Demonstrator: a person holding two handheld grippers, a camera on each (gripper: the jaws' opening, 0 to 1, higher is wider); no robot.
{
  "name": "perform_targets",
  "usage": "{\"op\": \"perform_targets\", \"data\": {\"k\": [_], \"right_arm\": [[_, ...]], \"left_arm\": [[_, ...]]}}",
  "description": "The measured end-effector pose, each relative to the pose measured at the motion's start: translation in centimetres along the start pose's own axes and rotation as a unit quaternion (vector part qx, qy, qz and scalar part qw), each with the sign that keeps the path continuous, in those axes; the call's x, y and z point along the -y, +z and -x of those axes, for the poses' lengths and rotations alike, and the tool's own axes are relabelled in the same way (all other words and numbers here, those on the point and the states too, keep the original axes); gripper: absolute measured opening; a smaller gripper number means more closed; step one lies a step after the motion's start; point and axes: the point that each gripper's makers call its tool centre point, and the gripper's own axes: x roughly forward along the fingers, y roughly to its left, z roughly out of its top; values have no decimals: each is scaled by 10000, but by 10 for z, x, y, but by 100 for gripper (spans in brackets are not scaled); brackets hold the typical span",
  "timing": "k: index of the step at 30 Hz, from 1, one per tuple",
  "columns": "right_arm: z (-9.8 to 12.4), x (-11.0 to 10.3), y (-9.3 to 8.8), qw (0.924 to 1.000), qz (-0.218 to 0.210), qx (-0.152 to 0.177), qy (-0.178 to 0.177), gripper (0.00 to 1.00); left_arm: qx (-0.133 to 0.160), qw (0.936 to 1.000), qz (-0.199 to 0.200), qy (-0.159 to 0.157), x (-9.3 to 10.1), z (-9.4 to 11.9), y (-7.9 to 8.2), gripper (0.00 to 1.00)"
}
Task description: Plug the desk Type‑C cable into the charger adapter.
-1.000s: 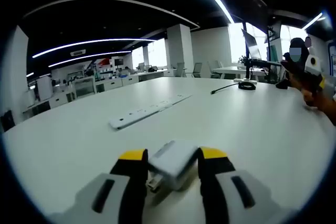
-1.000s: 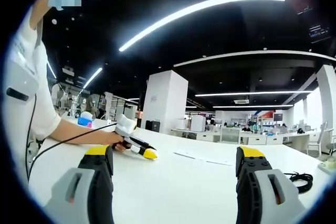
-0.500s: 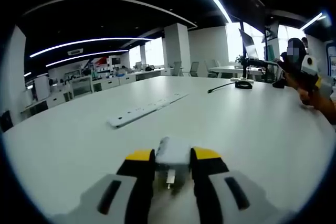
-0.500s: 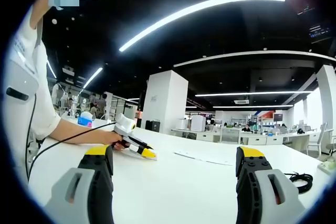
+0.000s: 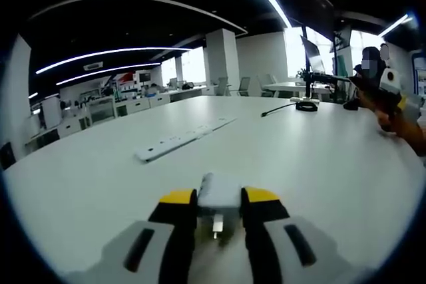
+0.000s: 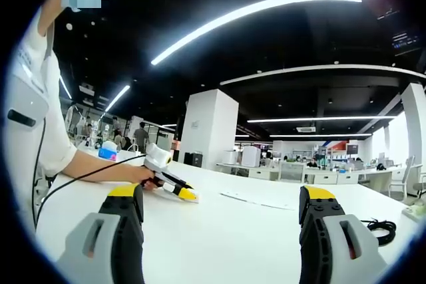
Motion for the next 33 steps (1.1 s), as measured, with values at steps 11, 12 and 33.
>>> {"op": "perform_targets", "data": {"k": [11, 12, 33], "right_arm": [[0, -1, 0, 10000, 26, -6, 10, 99], [0, -1, 0, 10000, 31, -3, 9, 99], [1, -3, 3, 10000, 48, 52, 64, 99]], "left_arm": [[-135, 9997, 85, -178, 9, 4, -2, 26], [-142, 9997, 123, -182, 9, 4, -2, 26], [-155, 9991, 37, -383, 36, 14, -3, 26]]}}
